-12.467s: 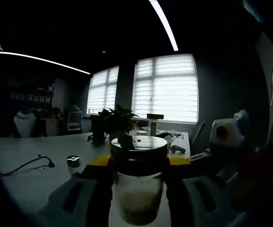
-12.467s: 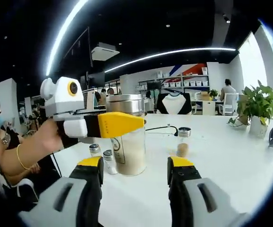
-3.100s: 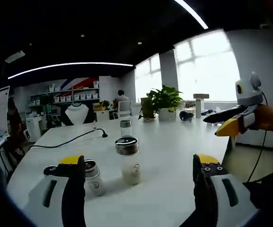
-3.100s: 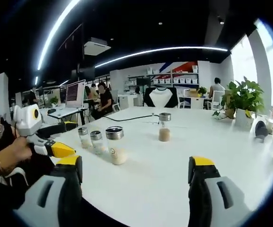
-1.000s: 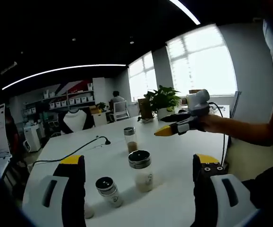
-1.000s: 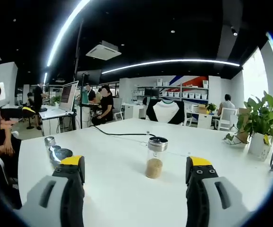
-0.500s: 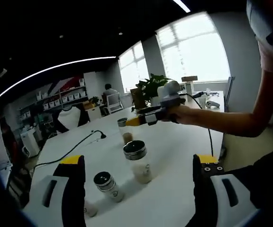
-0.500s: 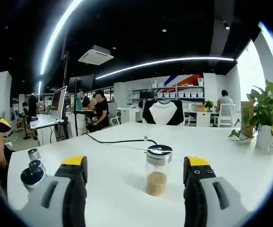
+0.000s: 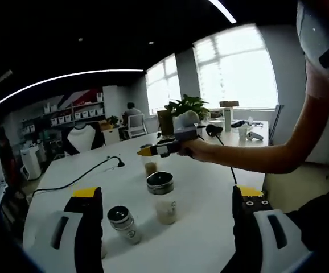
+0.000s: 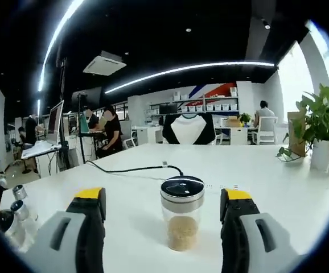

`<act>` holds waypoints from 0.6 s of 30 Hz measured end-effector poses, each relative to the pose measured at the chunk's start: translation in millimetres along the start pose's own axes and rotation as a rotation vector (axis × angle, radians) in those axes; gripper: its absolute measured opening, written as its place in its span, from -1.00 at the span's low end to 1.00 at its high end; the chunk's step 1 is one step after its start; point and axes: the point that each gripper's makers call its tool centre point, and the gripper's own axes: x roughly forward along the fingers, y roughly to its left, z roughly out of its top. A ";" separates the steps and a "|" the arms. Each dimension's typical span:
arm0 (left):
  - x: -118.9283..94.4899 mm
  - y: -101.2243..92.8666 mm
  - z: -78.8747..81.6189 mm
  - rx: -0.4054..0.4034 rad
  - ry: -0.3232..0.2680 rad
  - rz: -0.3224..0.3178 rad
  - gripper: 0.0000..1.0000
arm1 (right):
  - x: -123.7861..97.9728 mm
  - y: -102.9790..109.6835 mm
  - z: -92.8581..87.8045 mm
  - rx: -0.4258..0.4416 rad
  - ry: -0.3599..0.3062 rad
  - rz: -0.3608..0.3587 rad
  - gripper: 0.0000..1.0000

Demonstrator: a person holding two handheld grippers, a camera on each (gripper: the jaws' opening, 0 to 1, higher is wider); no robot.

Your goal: Rotate the seasoning bottle until the label or dispensing opening points toward the visible target arrow and the bottle remains upright within the marked orientation range

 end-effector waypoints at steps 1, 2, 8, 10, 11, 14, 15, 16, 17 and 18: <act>0.1 2.7 -0.3 -0.001 0.005 0.003 1.00 | 4.7 -4.4 -1.9 -0.017 0.010 -0.010 0.64; 0.7 3.8 -0.4 -0.003 0.006 0.005 1.00 | 8.4 -6.9 -3.4 -0.031 0.017 -0.016 0.63; 1.8 8.5 -11.1 0.064 0.071 0.026 1.00 | 23.2 -4.1 -3.8 -0.036 0.023 -0.001 0.49; 1.9 3.8 -5.0 0.012 0.031 0.002 1.00 | 26.0 -6.3 -4.7 -0.044 0.028 -0.009 0.44; 1.8 2.2 -0.2 -0.013 0.002 -0.007 1.00 | 27.3 -7.0 -6.6 -0.042 0.036 -0.008 0.42; 0.3 0.6 8.0 -0.054 -0.040 -0.020 1.00 | 29.0 -4.6 -7.8 0.045 0.026 0.006 0.18; 1.2 -0.6 10.6 -0.068 -0.048 -0.031 1.00 | 29.8 -11.4 -7.2 0.009 0.029 -0.011 0.08; 2.1 -1.2 12.1 -0.062 -0.054 -0.033 1.00 | 30.8 -14.2 -7.1 -0.018 0.027 -0.019 0.02; 3.8 -2.1 13.9 -0.048 -0.054 -0.034 1.00 | 30.3 -13.8 -9.5 -0.021 0.030 -0.024 -0.02; 5.1 -2.6 13.9 -0.027 -0.047 -0.035 1.00 | 30.3 -13.6 -10.0 -0.024 0.032 -0.021 -0.06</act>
